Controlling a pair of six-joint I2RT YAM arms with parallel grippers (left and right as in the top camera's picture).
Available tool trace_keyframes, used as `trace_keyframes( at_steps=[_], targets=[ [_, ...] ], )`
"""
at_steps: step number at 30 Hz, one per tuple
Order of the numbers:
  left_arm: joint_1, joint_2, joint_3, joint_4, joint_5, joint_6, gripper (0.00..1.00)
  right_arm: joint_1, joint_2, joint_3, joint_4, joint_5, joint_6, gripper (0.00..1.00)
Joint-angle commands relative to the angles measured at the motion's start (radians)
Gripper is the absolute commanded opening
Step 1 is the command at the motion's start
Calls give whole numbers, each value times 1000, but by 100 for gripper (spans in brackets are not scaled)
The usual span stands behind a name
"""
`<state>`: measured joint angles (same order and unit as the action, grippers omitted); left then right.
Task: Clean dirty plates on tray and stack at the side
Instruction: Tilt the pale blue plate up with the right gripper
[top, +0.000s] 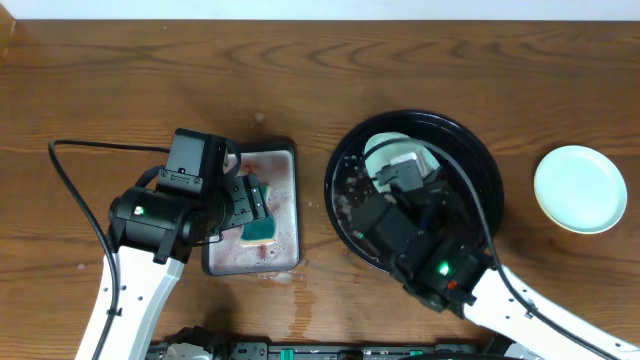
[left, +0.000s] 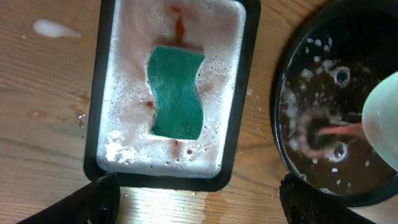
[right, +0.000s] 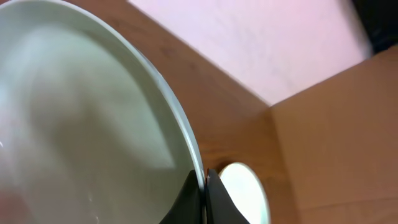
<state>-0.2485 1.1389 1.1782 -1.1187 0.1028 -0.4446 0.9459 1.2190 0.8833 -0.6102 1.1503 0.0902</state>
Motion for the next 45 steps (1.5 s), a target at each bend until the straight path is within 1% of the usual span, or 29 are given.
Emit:
trace_keyframes(
  at_steps=[1,8,45],
  targets=[
    [3,-1,5,-2,2,-4,83,59,-16,6,1,146,-53,1],
    [3,-1,5,-2,2,-4,83,100,-16,6,1,188,-66,1],
    [3,-1,5,-2,2,-4,83,100,-16,6,16,188,-73,1]
  ],
)
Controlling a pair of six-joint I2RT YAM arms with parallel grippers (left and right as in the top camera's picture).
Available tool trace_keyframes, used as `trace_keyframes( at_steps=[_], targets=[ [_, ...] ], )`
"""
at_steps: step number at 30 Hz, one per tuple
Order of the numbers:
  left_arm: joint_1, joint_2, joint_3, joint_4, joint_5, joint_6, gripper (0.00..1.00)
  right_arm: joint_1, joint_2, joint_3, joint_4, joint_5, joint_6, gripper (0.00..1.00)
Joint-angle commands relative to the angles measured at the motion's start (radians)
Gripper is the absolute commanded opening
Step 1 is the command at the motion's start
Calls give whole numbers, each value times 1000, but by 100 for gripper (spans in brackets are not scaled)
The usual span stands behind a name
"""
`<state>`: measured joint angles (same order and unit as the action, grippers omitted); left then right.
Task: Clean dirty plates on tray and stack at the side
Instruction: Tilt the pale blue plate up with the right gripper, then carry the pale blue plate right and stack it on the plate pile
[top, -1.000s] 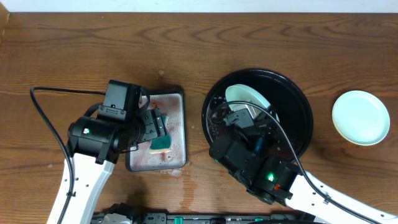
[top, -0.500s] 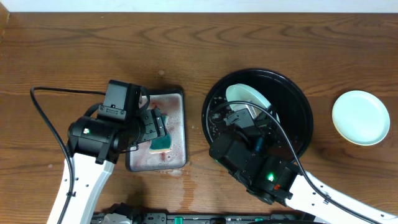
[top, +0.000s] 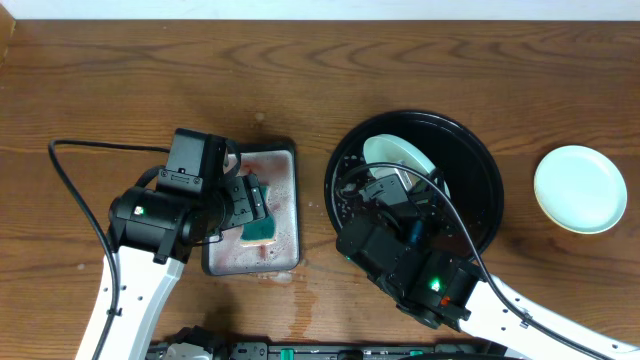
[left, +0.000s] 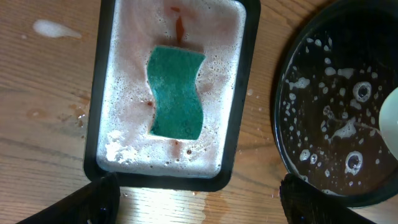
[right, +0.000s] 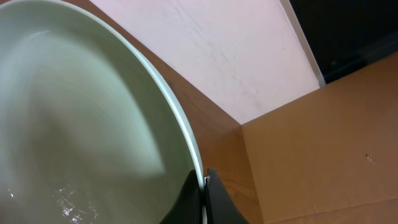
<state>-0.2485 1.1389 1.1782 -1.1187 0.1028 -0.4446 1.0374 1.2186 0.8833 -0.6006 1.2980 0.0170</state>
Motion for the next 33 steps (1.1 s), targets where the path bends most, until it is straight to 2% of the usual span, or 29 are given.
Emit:
trace_keyframes(
  at_steps=[1,8,12,16,21,22,24,25,28,33],
  targets=[
    [3,-1,5,-2,2,-4,83,9,-15,6,6,40,0,1],
    [3,-1,5,-2,2,-4,83,-24,-15,6,10,5,17,1],
    [3,-1,5,-2,2,-4,83,-133,-14,6,6,-248,86,1],
    [3,-1,5,-2,2,-4,83,-348,-21,9,1,-686,111,1],
    [3,-1,5,-2,2,-4,83,-660,-55,40,-3,-1104,167,1],
    [3,-1,5,-2,2,-4,83,-791,-57,54,-3,-1230,187,1],
    [3,-1,5,-2,2,-4,83,-956,-53,57,3,-1343,216,1],
    [3,-1,5,-2,2,-4,83,-1126,-32,57,3,-1420,244,1],
    [3,-1,5,-2,2,-4,83,-1336,29,57,11,-1445,289,1],
    [3,-1,5,-2,2,-4,83,-1578,179,57,87,-1445,376,1]
  ],
)
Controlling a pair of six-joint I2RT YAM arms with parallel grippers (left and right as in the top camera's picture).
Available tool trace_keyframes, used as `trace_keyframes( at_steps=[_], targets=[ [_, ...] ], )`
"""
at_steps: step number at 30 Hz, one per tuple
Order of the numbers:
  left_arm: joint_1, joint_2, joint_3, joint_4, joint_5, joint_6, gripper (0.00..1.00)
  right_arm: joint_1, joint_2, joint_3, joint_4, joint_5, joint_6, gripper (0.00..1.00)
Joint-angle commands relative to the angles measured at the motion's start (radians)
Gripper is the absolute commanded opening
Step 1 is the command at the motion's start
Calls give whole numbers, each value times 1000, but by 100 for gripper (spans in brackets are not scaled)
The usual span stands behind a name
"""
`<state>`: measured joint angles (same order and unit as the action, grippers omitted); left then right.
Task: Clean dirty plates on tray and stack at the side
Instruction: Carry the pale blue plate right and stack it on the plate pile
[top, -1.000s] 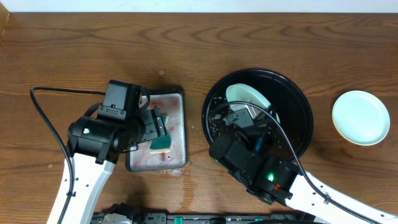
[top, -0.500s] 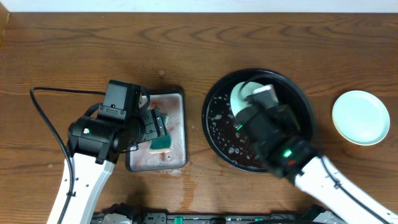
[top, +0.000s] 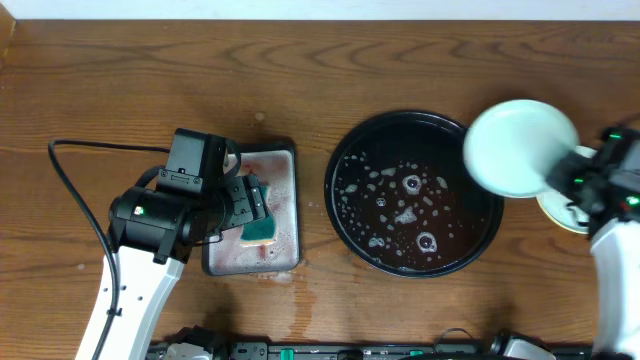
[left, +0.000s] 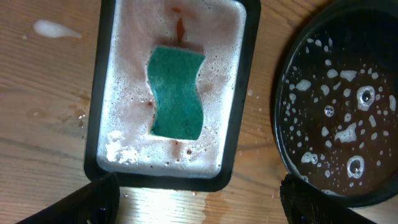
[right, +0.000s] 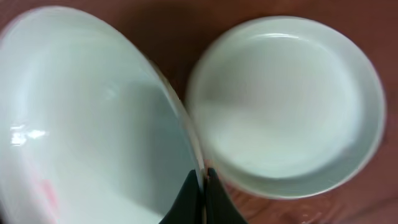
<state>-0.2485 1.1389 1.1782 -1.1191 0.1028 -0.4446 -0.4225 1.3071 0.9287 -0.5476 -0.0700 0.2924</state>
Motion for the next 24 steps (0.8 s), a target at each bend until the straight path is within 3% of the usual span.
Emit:
trace_keyframes(
  at_steps=[1,7,8,9,10,12,19,24],
  targets=[
    [3,-1,5,-2,2,-4,83,-150,122,12,49,-77,116,1],
    [3,-1,5,-2,2,-4,83,-281,282,12,92,-77,164,2],
    [3,-1,5,-2,2,-4,83,-290,291,12,92,-79,164,11],
    [3,-1,5,-2,2,-4,83,-297,293,12,93,-88,163,31],
    [3,-1,5,-2,2,-4,83,-300,286,15,95,-106,158,41],
    [3,-1,5,-2,2,-4,83,-296,249,28,94,-180,103,52],
    [3,-1,5,-2,2,-4,83,-121,-135,47,-27,-430,14,52],
    [3,-1,5,-2,2,-4,83,154,-393,46,-192,-468,-81,52]
  ],
)
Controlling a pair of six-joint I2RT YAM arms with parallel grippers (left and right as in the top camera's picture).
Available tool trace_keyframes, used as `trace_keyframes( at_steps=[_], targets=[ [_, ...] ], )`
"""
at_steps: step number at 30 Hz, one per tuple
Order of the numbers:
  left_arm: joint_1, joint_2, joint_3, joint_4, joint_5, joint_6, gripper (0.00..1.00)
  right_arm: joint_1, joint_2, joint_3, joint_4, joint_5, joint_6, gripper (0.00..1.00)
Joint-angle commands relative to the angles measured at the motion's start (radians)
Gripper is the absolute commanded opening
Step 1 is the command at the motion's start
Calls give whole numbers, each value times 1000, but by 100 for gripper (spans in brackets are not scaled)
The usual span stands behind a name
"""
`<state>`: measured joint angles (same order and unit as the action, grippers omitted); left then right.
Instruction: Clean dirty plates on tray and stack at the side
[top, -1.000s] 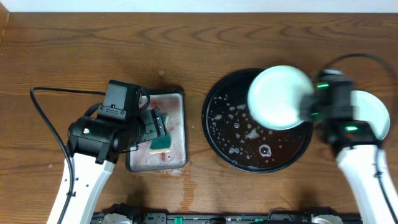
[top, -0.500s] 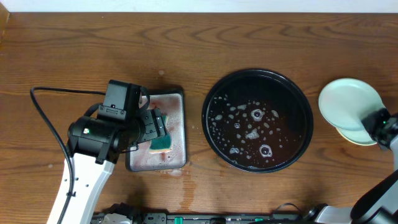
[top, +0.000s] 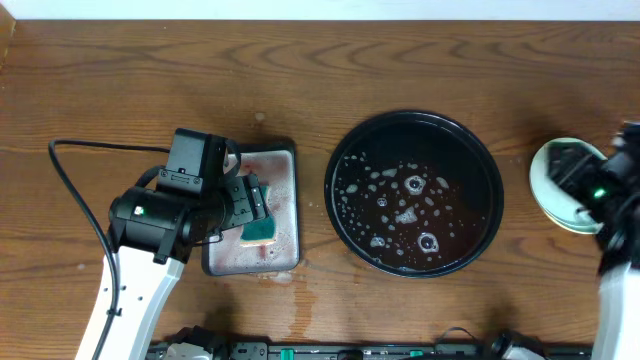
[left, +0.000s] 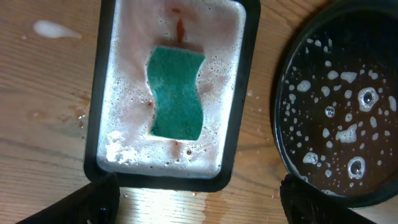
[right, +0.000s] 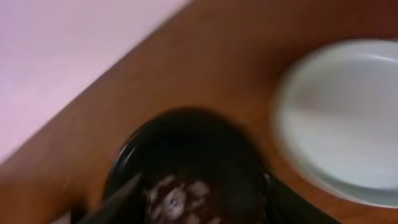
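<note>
Pale green plates (top: 543, 186) (right: 347, 115) lie one on another on the table at the far right, partly under my right arm. My right gripper (top: 566, 168) (right: 202, 202) hovers just above them, open and holding nothing. Its blurred view looks back at the round black tray (top: 334, 172) (right: 127, 155), which holds dark, foamy water and no plates. My left gripper (top: 256, 214) (left: 200, 202) hangs open over the rectangular black tray (top: 291, 205) (left: 241, 118), where a green sponge (left: 177, 93) lies in pinkish suds.
The round tray (left: 278, 118) sits just right of the rectangular one. Water and a spot of foam (left: 56, 28) wet the wood around the rectangular tray. A black cable (top: 75, 190) loops left of my left arm.
My right gripper was shut on a plate's rim, holding it beside the plate at the far right. Now that plate lies on the other one and the gripper is open. The left arm is unmoved.
My right gripper first held a pale green plate tilted inside the round tray. Then it held it over the water there. Then the plate was at the tray's right edge by the side plate. Now it rests stacked there. The left gripper stayed open over the sponge throughout.
</note>
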<state>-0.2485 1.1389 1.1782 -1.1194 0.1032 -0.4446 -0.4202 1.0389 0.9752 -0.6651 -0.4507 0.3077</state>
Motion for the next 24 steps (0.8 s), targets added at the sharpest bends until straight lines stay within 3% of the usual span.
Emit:
trace_keyframes(
  at_steps=[1,2,7,15,19,24],
  targets=[
    [3,-1,5,-2,2,-4,83,254,-192,-1,-123,-66,-107,62],
    [3,-1,5,-2,2,-4,83,315,-232,-1,-147,-48,-106,99],
    [3,-1,5,-2,2,-4,83,502,-358,-1,-175,-84,-51,99],
    [3,-1,5,-2,2,-4,83,535,-392,-21,-196,72,-178,99],
    [3,-1,5,-2,2,-4,83,546,-491,-166,-35,212,-274,99],
    [3,-1,5,-2,2,-4,83,546,-735,-459,148,238,-283,99]
  ],
)
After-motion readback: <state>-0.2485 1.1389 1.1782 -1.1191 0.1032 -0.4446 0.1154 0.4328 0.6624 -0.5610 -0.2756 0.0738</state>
